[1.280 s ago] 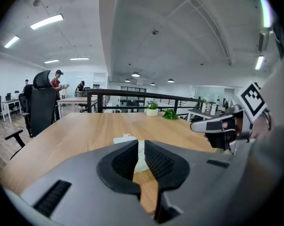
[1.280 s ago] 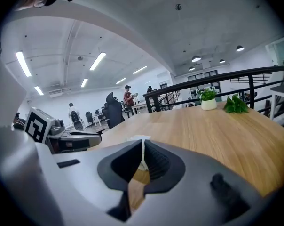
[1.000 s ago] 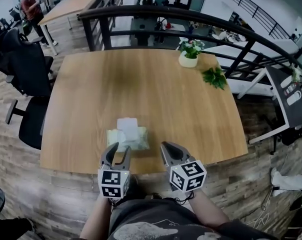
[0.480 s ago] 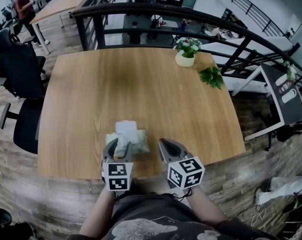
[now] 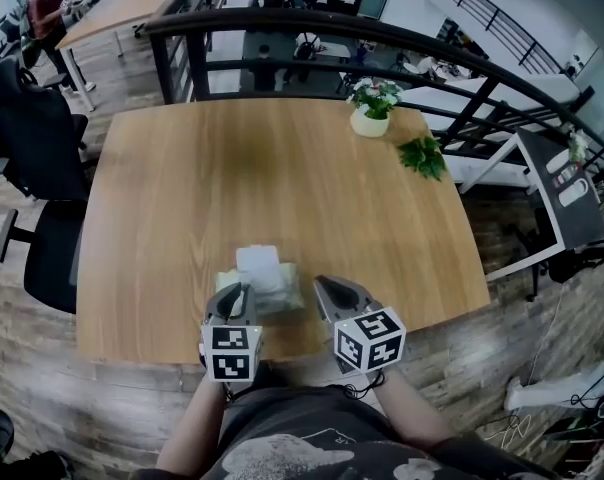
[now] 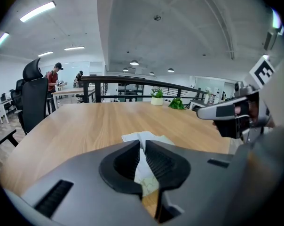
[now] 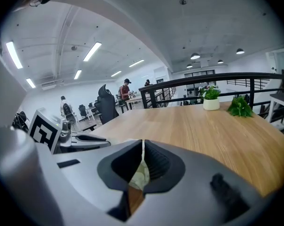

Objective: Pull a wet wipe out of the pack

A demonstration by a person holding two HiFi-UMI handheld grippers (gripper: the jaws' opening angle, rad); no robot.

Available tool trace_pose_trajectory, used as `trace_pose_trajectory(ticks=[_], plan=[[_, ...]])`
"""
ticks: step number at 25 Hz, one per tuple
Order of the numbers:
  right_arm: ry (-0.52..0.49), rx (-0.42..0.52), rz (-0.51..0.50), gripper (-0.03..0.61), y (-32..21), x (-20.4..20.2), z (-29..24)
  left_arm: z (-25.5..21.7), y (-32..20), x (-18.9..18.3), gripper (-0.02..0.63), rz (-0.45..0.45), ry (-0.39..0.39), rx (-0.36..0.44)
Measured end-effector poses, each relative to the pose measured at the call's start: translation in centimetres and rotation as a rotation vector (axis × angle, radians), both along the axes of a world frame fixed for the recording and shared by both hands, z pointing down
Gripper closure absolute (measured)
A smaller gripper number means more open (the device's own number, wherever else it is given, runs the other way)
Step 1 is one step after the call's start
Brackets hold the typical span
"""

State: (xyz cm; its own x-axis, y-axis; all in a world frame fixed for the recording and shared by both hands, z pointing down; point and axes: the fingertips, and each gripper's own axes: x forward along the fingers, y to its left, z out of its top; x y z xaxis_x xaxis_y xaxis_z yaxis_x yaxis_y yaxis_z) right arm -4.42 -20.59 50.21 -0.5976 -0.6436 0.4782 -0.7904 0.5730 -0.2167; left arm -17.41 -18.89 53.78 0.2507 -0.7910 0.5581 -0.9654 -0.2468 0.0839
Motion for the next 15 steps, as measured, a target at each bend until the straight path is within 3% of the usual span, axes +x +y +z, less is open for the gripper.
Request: trace_pose_trajectory(ticks=[5, 15], plan=[[0.021, -0.034, -0.06, 0.551, 0.4, -2.2, 1.1, 0.1, 0.0, -0.8, 0.593, 0.037, 0.063, -0.016], [0.11, -0.122, -0.163, 0.531, 0.7, -6.1, 4.3, 0.2, 1.2, -2.2, 0.597, 0.128, 0.1, -0.049]])
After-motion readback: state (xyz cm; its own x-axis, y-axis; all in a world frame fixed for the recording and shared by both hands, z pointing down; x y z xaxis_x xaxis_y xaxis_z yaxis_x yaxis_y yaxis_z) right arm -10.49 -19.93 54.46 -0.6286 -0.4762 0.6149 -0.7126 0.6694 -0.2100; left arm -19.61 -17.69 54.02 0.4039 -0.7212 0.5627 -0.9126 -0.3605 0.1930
